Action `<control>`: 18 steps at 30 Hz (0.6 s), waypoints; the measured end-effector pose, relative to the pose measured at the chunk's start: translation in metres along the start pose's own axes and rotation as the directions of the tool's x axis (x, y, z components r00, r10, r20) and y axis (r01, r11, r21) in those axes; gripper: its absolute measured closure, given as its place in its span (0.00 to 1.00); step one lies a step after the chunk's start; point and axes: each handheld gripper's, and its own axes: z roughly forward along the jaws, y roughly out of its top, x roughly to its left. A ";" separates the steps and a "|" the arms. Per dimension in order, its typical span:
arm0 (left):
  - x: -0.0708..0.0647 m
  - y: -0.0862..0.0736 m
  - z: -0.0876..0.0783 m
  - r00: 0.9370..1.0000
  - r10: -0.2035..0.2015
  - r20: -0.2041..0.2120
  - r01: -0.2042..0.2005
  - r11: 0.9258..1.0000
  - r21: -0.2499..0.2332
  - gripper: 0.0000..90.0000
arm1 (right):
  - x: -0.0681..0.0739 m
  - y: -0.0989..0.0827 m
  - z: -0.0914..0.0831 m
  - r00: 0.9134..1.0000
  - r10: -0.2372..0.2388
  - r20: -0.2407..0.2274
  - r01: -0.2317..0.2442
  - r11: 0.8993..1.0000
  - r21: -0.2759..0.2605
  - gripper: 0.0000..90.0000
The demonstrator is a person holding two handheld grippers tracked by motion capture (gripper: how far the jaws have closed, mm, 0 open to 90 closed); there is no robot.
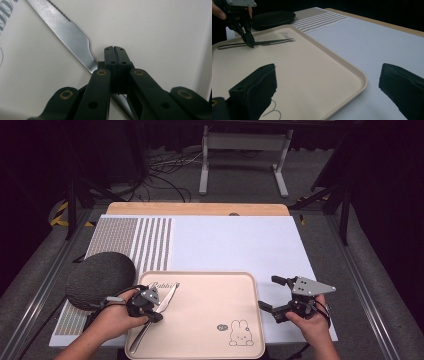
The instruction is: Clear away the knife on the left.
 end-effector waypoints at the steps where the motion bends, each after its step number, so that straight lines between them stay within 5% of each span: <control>1: 0.000 0.000 0.000 1.000 -0.001 0.001 0.001 1.000 0.002 1.00 | 0.000 0.000 0.000 1.000 0.001 -0.001 -0.001 1.000 0.002 0.03; 18: 0.007 -0.013 -0.007 0.999 -0.049 -0.015 0.048 0.999 -0.009 1.00 | 0.000 -0.001 0.000 1.000 0.005 0.002 -0.005 1.000 0.002 0.03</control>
